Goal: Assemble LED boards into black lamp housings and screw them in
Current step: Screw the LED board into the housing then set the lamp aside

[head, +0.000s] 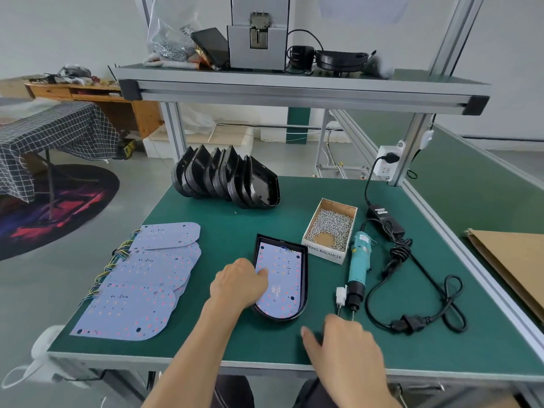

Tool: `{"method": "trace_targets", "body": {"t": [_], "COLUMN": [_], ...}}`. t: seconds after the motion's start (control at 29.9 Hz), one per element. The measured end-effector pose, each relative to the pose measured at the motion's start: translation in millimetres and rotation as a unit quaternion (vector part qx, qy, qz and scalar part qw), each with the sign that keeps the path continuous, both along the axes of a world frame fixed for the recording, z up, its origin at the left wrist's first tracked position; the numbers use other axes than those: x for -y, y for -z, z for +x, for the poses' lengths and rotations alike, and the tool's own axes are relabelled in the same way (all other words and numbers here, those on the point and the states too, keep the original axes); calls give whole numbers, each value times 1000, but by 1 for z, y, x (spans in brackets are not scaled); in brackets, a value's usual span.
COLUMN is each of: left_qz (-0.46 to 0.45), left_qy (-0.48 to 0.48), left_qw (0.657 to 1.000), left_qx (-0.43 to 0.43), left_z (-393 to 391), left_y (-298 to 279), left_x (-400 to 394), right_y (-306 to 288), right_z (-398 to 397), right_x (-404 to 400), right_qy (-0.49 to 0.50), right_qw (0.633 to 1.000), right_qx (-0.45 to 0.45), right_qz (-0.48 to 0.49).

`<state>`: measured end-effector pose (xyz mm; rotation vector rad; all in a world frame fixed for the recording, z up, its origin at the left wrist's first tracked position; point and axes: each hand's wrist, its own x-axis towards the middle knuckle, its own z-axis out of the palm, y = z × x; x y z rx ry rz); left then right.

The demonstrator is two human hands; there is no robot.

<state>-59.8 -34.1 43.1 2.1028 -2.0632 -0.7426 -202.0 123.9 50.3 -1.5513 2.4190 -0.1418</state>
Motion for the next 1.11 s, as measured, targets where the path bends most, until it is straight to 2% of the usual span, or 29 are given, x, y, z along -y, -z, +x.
{"method": "trace_targets", "body": {"t": [0.17,0.23,0.44,0.57,0.67,0.77,0.87,0.94,1.0,1.11], "left_qz": [-20,-10,-22,-75,-73,-50,-51,-129,-218,-286], "left_qy": [-21,-47,-101,-45,36,97,169,222,233,236], "left_qw": [998,991,939,922,905,880,869,887,909,911], "left_qx": [-56,-128,-329,-377,-418,-462,-462,-383,-268,-181], "left_z": [3,7,17,35,54,62,58,54,51,51], "left_y": [0,4,1,-22,-48,-74,-101,-113,-118,-121], "left_x": [-1,0,-6,-13,-23,-35,-47,-50,-51,-49], "right_y": [-10,-11,-8,-8,-14,-41,-72,-91,-105,-125], "right_z": [4,7,20,13,-15,-41,-57,-63,-69,-66], "right_x": [0,-4,-11,-11,-4,19,49,69,83,91], "right_qy": [-20,-15,-13,-20,-36,-134,-198,-221,-259,-284], "right_qw": [1000,1000,999,1000,993,946,909,902,886,881], "right_qx": [17,12,-28,-19,53,211,296,317,342,346], "right_qz": [12,20,28,13,-103,-205,-215,-192,-176,-154]}}
